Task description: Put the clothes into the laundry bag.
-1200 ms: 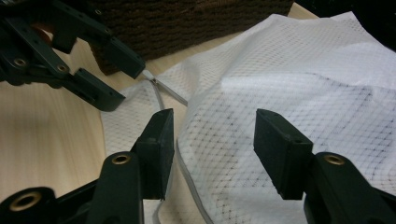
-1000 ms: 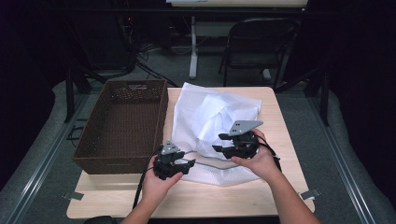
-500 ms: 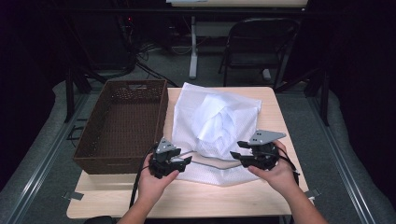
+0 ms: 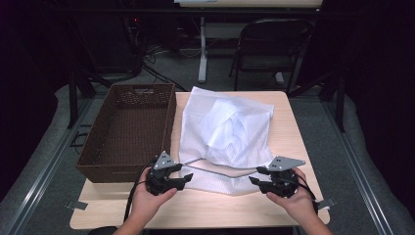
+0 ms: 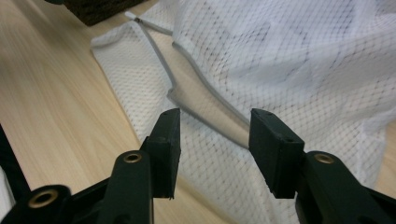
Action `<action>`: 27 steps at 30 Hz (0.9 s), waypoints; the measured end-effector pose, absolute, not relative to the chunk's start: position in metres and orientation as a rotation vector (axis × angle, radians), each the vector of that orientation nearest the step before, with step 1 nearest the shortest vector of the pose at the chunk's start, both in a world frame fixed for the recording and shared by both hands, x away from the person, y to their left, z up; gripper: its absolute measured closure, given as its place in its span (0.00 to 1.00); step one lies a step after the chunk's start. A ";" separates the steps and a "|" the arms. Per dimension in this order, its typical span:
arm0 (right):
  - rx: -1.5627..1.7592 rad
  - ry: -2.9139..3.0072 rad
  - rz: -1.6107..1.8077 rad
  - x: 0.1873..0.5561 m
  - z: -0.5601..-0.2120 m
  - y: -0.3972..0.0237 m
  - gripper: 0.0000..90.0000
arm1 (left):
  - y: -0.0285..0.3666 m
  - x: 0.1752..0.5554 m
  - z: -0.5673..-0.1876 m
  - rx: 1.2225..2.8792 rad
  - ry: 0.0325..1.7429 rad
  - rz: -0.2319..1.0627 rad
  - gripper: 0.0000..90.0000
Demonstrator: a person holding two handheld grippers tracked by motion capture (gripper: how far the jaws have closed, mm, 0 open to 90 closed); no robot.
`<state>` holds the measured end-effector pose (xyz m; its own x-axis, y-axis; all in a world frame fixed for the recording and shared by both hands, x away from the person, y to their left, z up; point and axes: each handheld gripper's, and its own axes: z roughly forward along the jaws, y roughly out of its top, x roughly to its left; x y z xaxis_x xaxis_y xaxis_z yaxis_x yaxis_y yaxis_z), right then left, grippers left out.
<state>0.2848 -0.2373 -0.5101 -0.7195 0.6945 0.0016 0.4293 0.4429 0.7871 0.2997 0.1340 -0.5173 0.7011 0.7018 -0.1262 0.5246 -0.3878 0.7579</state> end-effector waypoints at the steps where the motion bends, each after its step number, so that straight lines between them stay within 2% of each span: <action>1: 0.961 2.380 1.157 0.283 -0.513 -0.237 0.61 | 0.136 0.298 -0.520 2.086 0.935 0.281 0.49; 8: 0.921 2.360 1.146 0.278 -0.531 -0.235 0.61 | 0.146 0.294 -0.538 2.124 0.917 0.277 0.49; 16: 0.951 2.374 1.112 0.287 -0.553 -0.238 0.60 | 0.151 0.300 -0.546 2.080 0.967 0.241 0.49; 27: 0.995 2.390 1.162 0.290 -0.561 -0.245 0.61 | 0.150 0.307 -0.556 2.115 1.002 0.250 0.49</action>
